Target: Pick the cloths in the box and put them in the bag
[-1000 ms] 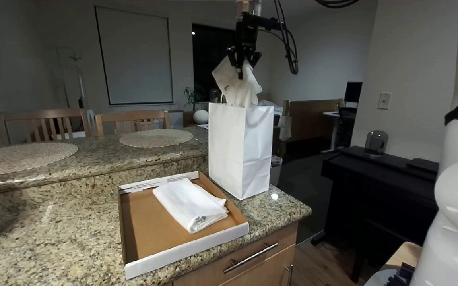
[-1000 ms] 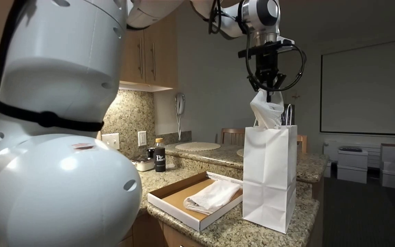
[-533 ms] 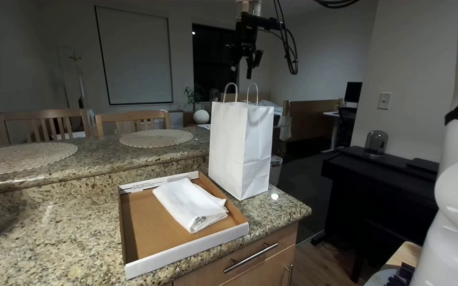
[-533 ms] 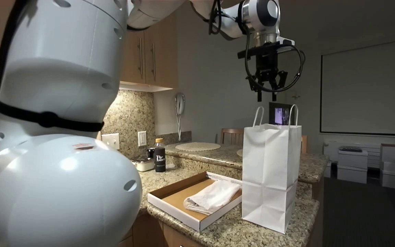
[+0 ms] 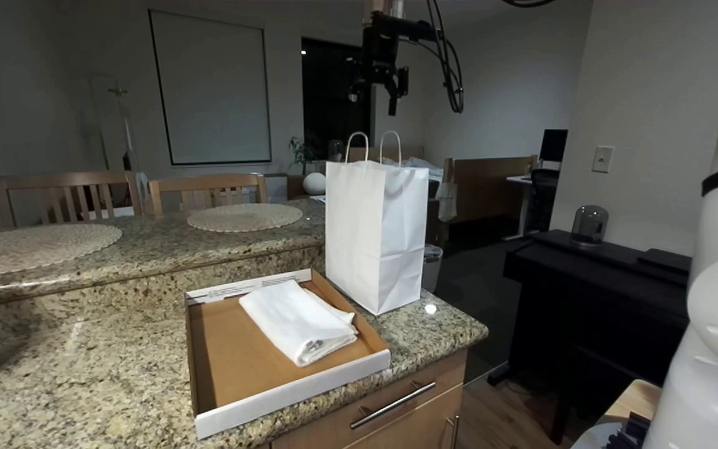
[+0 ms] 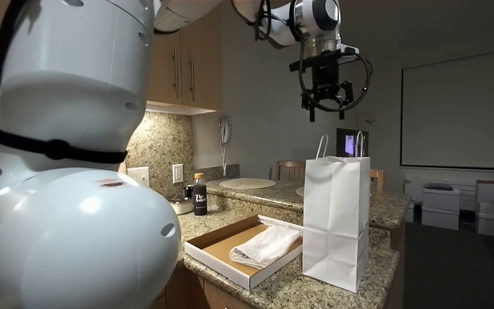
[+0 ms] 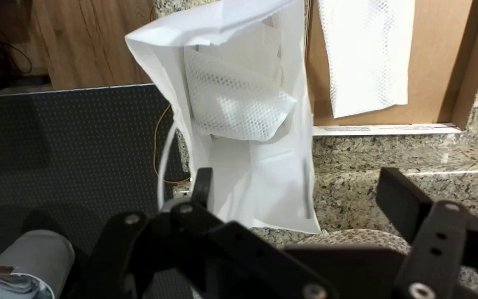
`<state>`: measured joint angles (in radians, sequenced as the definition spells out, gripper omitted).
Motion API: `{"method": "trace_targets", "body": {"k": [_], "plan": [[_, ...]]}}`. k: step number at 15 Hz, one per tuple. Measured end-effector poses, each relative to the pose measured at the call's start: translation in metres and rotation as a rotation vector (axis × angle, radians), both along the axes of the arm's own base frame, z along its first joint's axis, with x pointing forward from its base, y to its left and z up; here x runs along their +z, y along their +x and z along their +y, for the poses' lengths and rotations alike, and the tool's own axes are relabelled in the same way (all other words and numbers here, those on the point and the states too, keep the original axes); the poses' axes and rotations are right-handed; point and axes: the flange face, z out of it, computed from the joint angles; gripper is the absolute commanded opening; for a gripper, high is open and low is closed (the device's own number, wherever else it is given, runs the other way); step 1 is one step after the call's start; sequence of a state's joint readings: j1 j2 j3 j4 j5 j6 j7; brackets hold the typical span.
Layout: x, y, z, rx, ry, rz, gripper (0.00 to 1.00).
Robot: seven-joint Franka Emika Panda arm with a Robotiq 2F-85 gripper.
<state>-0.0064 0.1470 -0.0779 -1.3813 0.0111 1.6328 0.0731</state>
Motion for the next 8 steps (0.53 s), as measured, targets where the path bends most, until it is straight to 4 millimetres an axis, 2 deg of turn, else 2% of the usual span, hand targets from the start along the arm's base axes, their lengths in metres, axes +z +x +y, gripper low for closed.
{"method": "trace_targets", "body": {"k": [2, 4, 8], "plan": [[0.001, -0.007, 0.027, 0.029, -0.037, 0.007, 1.0], [0.001, -0.019, 0.065, 0.064, -0.081, 0.011, 1.0], [-0.003, -0.052, 0.163, 0.134, -0.15, -0.002, 1.0]]}}
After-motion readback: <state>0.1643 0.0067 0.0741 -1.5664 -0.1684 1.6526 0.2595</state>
